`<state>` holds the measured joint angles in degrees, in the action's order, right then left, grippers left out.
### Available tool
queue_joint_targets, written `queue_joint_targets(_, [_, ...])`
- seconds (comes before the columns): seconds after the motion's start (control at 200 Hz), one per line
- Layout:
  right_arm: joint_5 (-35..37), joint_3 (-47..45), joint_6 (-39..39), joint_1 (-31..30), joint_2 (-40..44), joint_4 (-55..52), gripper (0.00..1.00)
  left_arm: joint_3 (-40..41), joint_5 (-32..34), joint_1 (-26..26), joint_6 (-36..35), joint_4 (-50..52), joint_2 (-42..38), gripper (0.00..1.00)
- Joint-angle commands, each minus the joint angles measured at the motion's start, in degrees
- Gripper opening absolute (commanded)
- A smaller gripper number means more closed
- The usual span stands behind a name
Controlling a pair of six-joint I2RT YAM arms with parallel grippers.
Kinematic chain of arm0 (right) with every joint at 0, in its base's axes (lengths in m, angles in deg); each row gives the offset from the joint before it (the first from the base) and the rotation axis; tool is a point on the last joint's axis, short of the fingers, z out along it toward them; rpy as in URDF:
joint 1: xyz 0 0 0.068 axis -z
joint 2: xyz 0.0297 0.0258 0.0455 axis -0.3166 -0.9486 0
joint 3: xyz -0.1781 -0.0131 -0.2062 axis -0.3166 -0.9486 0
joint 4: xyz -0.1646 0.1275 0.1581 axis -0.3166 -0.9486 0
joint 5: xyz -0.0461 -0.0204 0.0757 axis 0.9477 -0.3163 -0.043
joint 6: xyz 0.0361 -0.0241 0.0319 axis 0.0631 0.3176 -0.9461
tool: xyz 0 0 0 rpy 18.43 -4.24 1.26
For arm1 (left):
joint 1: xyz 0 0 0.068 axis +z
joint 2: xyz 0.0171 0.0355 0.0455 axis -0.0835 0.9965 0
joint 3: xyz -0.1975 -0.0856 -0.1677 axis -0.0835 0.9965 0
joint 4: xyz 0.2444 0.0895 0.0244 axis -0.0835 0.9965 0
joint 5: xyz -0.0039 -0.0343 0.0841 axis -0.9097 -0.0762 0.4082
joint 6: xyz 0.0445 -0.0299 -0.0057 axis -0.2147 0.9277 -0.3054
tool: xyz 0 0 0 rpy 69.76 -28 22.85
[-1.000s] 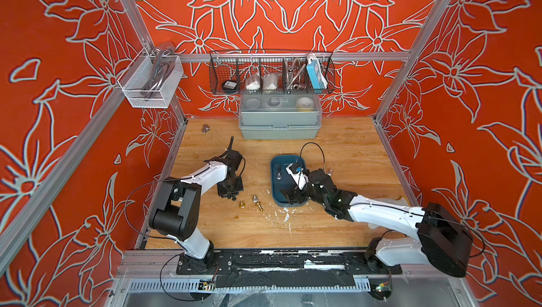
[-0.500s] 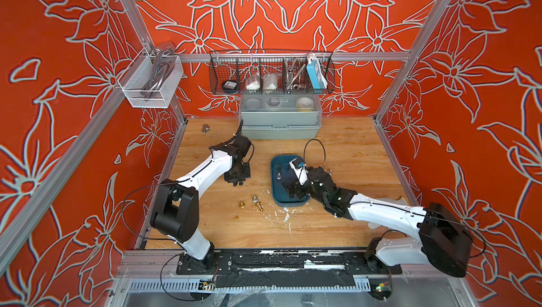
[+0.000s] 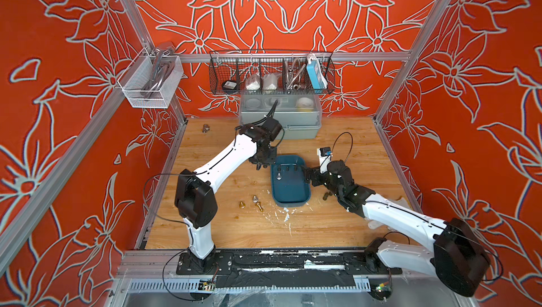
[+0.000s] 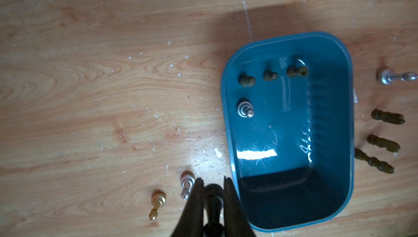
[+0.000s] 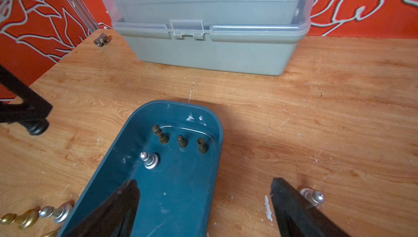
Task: Put the chess pieces into the storage box
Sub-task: Pick up the chess piece at the center of the board.
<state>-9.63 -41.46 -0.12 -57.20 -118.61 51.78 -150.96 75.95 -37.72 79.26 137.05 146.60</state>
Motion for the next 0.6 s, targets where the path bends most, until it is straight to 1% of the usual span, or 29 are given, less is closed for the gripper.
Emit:
queue_joint_targets(0.0, [2.1, -1.0, -1.8, 0.5, 1.4, -0.9, 0.96, -5.1, 0.1, -2.5, -1.2, 3.4, 4.1, 0.14])
queue_joint_targets(0.15, [3.0, -1.7, -1.7, 0.6, 2.3, -0.5, 0.96, -9.3, -1.7, -4.7, -1.9, 1.5, 9.5, 0.13])
queue_joint_targets(0.29, [4.3, -3.0, -1.6, 0.8, 4.5, 0.2, 0.96, -9.8, -3.9, -5.3, -2.3, -2.3, 12.5, 0.13])
queue_joint_targets(0.47, [5.1, -4.8, -1.5, 0.9, 6.7, 1.8, 0.96, -5.2, -4.3, -5.7, -2.8, -10.8, 12.8, 0.14])
queue_joint_targets(0.596, [5.1, -5.0, -1.5, 0.9, 6.7, 2.1, 0.96, -3.3, -4.0, -5.7, -2.9, -13.7, 13.5, 0.15])
